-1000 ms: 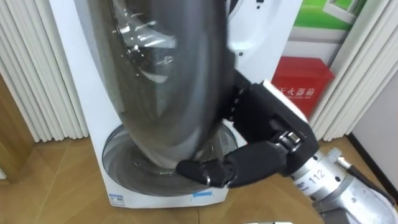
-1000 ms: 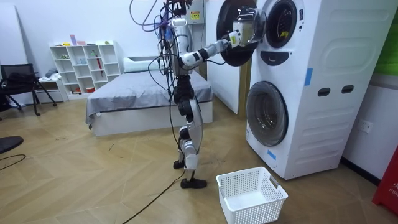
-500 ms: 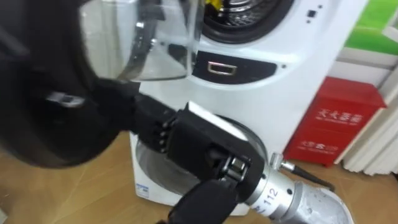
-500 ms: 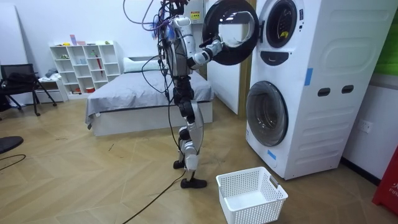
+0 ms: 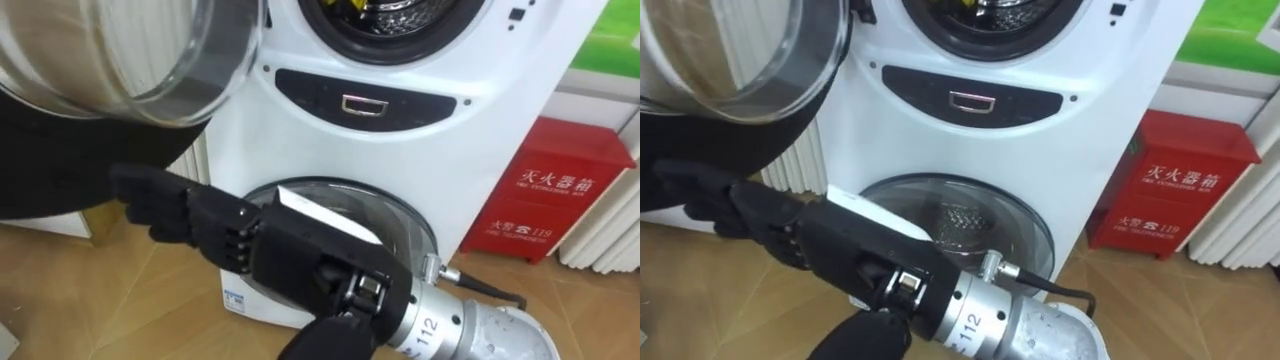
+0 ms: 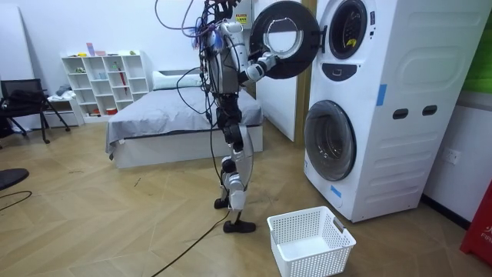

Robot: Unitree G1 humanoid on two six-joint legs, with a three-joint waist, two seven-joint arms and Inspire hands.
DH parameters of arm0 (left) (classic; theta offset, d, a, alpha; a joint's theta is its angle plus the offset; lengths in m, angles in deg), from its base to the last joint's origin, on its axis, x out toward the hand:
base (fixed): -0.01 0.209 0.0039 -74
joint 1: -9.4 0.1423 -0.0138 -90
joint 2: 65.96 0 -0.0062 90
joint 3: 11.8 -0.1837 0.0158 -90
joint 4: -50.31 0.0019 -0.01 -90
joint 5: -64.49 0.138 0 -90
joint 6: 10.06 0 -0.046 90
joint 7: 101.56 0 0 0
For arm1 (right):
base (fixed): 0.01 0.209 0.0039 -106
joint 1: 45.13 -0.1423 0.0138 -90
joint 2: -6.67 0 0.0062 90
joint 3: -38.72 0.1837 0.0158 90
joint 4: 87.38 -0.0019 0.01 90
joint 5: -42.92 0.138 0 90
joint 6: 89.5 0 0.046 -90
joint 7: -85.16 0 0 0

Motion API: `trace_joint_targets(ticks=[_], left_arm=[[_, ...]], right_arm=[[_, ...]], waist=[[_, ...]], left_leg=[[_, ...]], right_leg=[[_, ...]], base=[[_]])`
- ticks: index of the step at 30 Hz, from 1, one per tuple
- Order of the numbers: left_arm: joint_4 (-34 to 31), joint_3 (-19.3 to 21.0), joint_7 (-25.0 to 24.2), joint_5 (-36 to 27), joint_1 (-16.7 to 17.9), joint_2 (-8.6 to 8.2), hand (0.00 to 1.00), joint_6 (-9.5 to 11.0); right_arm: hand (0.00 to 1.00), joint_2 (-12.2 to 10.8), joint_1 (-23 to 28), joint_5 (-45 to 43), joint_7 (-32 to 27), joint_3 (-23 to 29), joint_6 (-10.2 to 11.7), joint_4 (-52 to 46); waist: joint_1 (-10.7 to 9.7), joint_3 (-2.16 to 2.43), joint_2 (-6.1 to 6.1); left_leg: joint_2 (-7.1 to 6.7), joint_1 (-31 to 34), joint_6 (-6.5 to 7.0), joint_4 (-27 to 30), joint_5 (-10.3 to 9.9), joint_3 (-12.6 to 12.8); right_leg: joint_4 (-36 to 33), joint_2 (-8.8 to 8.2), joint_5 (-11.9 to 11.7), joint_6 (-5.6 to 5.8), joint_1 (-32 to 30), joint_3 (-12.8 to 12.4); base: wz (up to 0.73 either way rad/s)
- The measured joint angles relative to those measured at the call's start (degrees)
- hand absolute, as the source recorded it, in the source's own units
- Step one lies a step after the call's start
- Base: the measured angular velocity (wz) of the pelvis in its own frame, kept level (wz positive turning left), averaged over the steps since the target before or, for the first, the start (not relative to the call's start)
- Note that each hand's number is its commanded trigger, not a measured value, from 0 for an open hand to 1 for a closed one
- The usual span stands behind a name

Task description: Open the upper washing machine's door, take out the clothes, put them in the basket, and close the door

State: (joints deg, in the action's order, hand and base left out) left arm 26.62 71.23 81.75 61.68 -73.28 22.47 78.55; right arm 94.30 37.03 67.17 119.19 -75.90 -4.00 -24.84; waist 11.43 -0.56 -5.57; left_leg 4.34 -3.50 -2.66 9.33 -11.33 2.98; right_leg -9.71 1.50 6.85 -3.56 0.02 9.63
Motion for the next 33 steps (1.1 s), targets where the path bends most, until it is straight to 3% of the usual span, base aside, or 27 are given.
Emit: trace_joint_targets(ticks=[6,8,12,18,21,27,33], left_arm=[[-0.12,0.29,-0.02,-0.01,0.67,0.14,0.0,0.12],[0.0,1.9,0.09,-0.04,0.73,-0.01,0.0,0.17],[0.0,3.02,0.81,-0.01,1.2,-0.48,0.0,0.18],[-0.31,3.95,3.05,0.03,1.11,-1.83,0.0,0.15],[-0.76,4.52,4.12,0.09,0.94,-2.67,0.0,0.15],[-1.11,4.53,4.99,0.15,1.01,-3.7,0.0,0.06],[-1.08,4.61,4.96,1.07,1.29,-4.03,0.0,-1.17]], right_arm=[[0.0,1.96,0.01,-2.78,-0.97,1.75,0.02,0.04],[0.0,3.51,0.01,-2.87,-2.22,5.36,0.04,0.81],[0.0,3.73,0.19,-4.13,-6.98,11.35,0.18,2.91],[0.0,3.27,1.4,-4.08,-16.3,14.13,0.74,4.5],[0.0,2.16,0.62,-4.01,-20.29,14.81,0.82,6.34],[0.0,-0.18,-5.27,-3.97,-26.06,15.27,0.82,14.01],[0.0,-0.35,-7.16,-3.45,-29.21,15.33,0.82,14.91]], waist=[[-0.84,-0.17,-0.36],[-2.24,-0.28,-0.53],[-3.53,-0.35,-0.45],[-4.68,-0.36,0.23],[-4.71,-0.13,0.63],[-4.61,0.04,1.35],[-4.03,0.19,2.11]], left_leg=[[-0.1,-0.17,0.05,-0.21,0.0,0.01],[-0.18,-0.14,0.06,-0.05,-0.01,-0.09],[-0.19,-0.23,0.09,-0.01,-0.03,-0.04],[-0.19,-0.22,0.09,-0.16,-0.04,0.15],[-0.19,-0.12,0.09,-0.14,-0.04,0.14],[-0.18,-0.42,0.12,0.03,-0.02,0.09],[-0.18,-1.12,0.11,0.05,-0.02,0.08]], right_leg=[[0.3,-0.18,0.07,0.13,0.27,-0.06],[1.0,-0.36,0.09,0.26,0.87,0.01],[1.09,-0.27,0.1,0.28,1.0,0.04],[1.1,-0.2,0.11,0.29,0.96,0.36],[1.1,-0.37,0.12,0.31,1.04,1.26],[0.97,-0.4,0.11,0.31,1.32,1.29],[1.08,-0.38,0.4,0.32,2.27,1.35]], base=[[0.01],[0.09],[0.01],[0.0],[0.04],[0.0],[0.01]])
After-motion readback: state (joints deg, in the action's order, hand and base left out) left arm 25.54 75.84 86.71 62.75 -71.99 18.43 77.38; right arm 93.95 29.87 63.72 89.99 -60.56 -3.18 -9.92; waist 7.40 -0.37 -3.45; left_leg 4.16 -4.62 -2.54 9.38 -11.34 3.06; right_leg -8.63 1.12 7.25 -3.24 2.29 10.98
